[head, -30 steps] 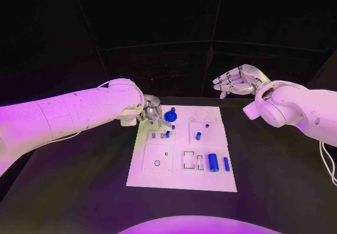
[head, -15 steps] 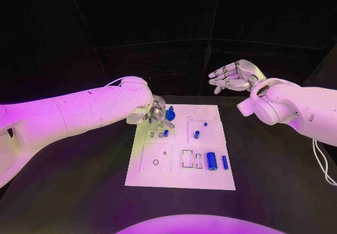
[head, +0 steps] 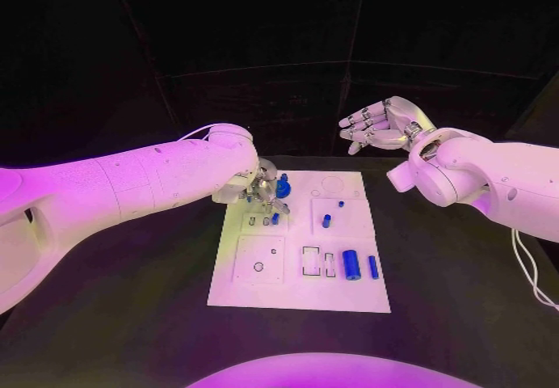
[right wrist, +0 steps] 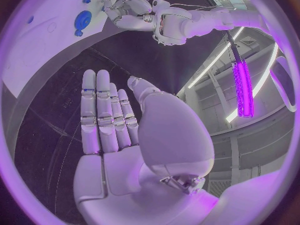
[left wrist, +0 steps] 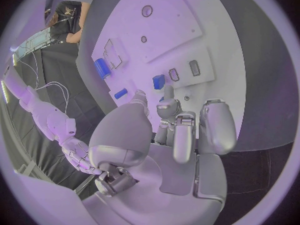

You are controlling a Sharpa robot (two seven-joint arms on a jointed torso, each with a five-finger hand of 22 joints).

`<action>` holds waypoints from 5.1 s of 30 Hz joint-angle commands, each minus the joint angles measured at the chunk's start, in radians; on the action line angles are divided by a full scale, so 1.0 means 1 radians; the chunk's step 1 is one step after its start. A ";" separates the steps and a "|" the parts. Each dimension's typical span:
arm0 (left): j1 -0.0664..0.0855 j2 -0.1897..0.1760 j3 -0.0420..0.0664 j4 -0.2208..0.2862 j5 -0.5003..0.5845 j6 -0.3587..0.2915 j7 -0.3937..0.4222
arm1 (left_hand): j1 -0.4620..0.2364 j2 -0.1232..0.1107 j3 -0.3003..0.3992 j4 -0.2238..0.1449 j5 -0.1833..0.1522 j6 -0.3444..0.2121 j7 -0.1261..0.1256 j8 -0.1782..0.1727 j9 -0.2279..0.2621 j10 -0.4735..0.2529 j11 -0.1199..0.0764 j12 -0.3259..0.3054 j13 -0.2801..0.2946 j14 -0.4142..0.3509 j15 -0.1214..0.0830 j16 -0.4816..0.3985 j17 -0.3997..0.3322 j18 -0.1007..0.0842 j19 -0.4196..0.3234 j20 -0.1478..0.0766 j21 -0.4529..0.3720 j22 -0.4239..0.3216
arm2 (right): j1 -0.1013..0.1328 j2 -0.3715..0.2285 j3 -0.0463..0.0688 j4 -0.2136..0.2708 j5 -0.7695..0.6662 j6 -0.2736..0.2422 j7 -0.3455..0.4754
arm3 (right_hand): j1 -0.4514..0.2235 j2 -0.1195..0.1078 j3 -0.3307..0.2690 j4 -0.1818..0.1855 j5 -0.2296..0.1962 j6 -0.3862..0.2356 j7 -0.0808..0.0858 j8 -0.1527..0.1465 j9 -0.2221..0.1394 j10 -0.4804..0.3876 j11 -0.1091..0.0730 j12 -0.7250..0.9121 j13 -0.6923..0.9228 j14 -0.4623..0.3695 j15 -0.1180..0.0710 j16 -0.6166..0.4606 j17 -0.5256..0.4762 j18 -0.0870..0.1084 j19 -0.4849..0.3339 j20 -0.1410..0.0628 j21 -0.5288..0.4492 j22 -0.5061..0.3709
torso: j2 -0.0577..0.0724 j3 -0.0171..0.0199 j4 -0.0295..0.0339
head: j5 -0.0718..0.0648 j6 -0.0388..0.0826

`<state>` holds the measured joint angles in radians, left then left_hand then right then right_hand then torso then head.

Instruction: Assemble the parts on the task board

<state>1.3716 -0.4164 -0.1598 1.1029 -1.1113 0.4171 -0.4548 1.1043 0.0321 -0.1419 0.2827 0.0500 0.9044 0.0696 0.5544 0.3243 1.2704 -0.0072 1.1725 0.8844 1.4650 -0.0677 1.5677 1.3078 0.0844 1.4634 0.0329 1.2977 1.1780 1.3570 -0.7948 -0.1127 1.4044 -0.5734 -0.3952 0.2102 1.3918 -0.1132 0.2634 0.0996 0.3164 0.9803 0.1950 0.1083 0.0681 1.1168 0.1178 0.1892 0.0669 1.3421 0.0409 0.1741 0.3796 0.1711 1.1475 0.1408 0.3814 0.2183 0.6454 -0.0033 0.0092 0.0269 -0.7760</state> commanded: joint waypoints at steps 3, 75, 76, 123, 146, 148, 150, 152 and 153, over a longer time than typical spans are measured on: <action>-0.003 0.009 0.001 -0.013 -0.009 0.041 -0.025 | 0.017 0.004 -0.005 -0.004 -0.003 -0.007 0.003 0.005 0.001 -0.002 0.003 0.002 0.003 0.106 -0.004 0.003 0.263 -0.009 0.007 -0.004 0.005 0.002 | 0.002 0.005 0.001 -0.001 0.005 0.011 -0.001 | 0.011 0.002 -0.004 -0.011 0.004 -0.007 0.002 -0.010 -0.001 0.001 0.004 -0.009 -0.004 0.009 0.000 -0.010 -0.005 0.012 0.011 -0.004 -0.007 -0.004 | -0.001 0.0003 -0.0001 | 0.003 -0.003; -0.014 0.046 0.001 -0.048 -0.008 0.086 0.002 | 0.171 0.067 0.036 -0.088 -0.001 -0.017 0.010 0.009 0.010 -0.014 0.008 -0.008 0.006 0.106 0.002 0.003 0.263 -0.007 -0.005 0.006 0.006 0.007 | 0.002 0.042 0.001 -0.066 -0.002 0.030 -0.009 | 0.030 0.005 0.001 -0.032 0.010 -0.011 0.006 -0.014 0.000 -0.006 0.007 -0.014 -0.005 0.011 0.002 -0.029 -0.016 0.010 0.014 -0.005 -0.019 -0.013 | 0.000 0.0032 0.0002 | 0.013 -0.023; -0.014 0.045 0.001 -0.048 -0.008 0.083 0.003 | 0.191 0.077 0.050 -0.101 -0.001 -0.018 0.008 0.009 0.010 -0.015 0.007 -0.009 0.006 0.106 0.001 0.003 0.263 -0.006 -0.005 0.005 0.006 0.007 | 0.002 0.042 0.001 -0.066 -0.002 0.030 -0.009 | 0.029 0.005 0.001 -0.032 0.011 -0.012 0.006 -0.014 0.000 -0.006 0.007 -0.014 -0.005 0.011 0.002 -0.029 -0.016 0.010 0.014 -0.005 -0.019 -0.014 | 0.000 0.0035 0.0005 | 0.013 -0.023; -0.060 -0.166 -0.003 0.161 0.213 -0.414 -0.066 | 0.018 -0.064 0.872 -0.364 0.047 -0.050 -0.002 0.132 0.079 -0.013 -0.005 -0.107 -0.065 0.106 -0.008 0.003 0.263 -0.004 -0.006 -0.001 -0.002 0.020 | 0.002 0.039 0.000 -0.079 -0.009 0.057 -0.007 | 0.017 0.005 -0.002 -0.029 0.020 -0.015 0.008 -0.016 0.000 -0.010 0.010 -0.017 -0.005 0.010 0.005 -0.038 -0.021 0.009 0.012 -0.003 -0.026 -0.018 | -0.006 0.0072 0.0131 | 0.029 -0.029; -0.078 -0.151 -0.003 0.157 0.195 -0.318 -0.072 | 0.007 -0.069 0.888 -0.365 0.046 -0.053 -0.003 0.144 0.080 -0.013 -0.006 -0.112 -0.075 0.106 -0.009 0.003 0.263 -0.005 -0.005 -0.003 -0.001 0.023 | 0.002 0.043 0.000 -0.082 -0.011 0.059 -0.005 | 0.017 0.007 0.000 -0.030 0.034 -0.016 0.008 -0.017 0.000 -0.012 0.010 -0.018 -0.005 0.011 0.006 -0.042 -0.024 0.009 0.012 -0.002 -0.030 -0.021 | -0.005 0.0087 0.0121 | 0.029 -0.035; -0.078 -0.150 -0.004 0.158 0.195 -0.311 -0.073 | 0.007 -0.069 0.888 -0.365 0.046 -0.054 -0.003 0.144 0.080 -0.013 -0.006 -0.112 -0.075 0.106 -0.009 0.003 0.263 -0.005 -0.005 -0.003 -0.001 0.023 | 0.002 0.043 0.000 -0.082 -0.011 0.059 -0.005 | 0.017 0.007 0.000 -0.030 0.034 -0.016 0.008 -0.017 0.000 -0.012 0.010 -0.018 -0.005 0.011 0.006 -0.042 -0.024 0.009 0.012 -0.002 -0.030 -0.021 | -0.005 0.0088 0.0121 | 0.029 -0.035; -0.079 -0.150 -0.004 0.158 0.195 -0.303 -0.076 | 0.007 -0.070 0.888 -0.365 0.046 -0.054 -0.003 0.145 0.080 -0.012 -0.006 -0.111 -0.074 0.106 -0.009 0.003 0.263 -0.005 -0.005 -0.003 -0.001 0.023 | 0.002 0.043 0.000 -0.081 -0.011 0.058 -0.005 | 0.017 0.007 0.001 -0.030 0.036 -0.016 0.008 -0.017 0.000 -0.012 0.010 -0.018 -0.005 0.011 0.006 -0.043 -0.024 0.009 0.012 -0.002 -0.030 -0.021 | -0.005 0.0088 0.0120 | 0.029 -0.036; -0.079 -0.150 -0.004 0.158 0.195 -0.298 -0.078 | 0.007 -0.070 0.888 -0.365 0.045 -0.054 -0.003 0.145 0.080 -0.012 -0.006 -0.111 -0.074 0.106 -0.009 0.003 0.263 -0.005 -0.005 -0.003 0.000 0.024 | 0.002 0.043 0.000 -0.081 -0.011 0.058 -0.005 | 0.017 0.007 0.002 -0.032 0.048 -0.016 0.009 -0.017 0.000 -0.012 0.010 -0.018 -0.005 0.012 0.005 -0.046 -0.026 0.009 0.013 -0.002 -0.032 -0.022 | -0.005 0.0090 0.0122 | 0.030 -0.036; -0.079 -0.150 -0.004 0.158 0.195 -0.295 -0.079 | 0.007 -0.070 0.888 -0.365 0.045 -0.054 -0.003 0.145 0.080 -0.012 -0.006 -0.111 -0.074 0.106 -0.009 0.003 0.263 -0.005 -0.005 -0.003 0.000 0.024 | 0.002 0.043 0.000 -0.081 -0.011 0.058 -0.005 | 0.017 0.007 0.003 -0.033 0.053 -0.016 0.009 -0.017 0.000 -0.012 0.010 -0.018 -0.005 0.012 0.005 -0.047 -0.026 0.009 0.013 -0.003 -0.032 -0.023 | -0.005 0.0091 0.0126 | 0.029 -0.037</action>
<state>1.2918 -0.5676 -0.1642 1.2597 -0.9104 0.0890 -0.5224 1.1092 -0.0461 0.6059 0.0539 0.0896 0.8536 0.0700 0.6944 0.4025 1.2598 -0.0070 1.0640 0.8105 1.4650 -0.0675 1.5677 1.3074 0.0845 1.4601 0.0361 1.2980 1.2009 1.3567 -0.7527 -0.1136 1.3216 -0.5820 -0.3423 0.1976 1.4119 -0.1118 0.2655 0.0700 0.3667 0.9732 0.2020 0.0968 0.0684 1.1092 0.1252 0.1768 0.0635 1.3490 0.0480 0.1301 0.3539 0.1710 1.1582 0.1376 0.3550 0.1966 0.6408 0.0055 0.0209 0.0559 -0.8119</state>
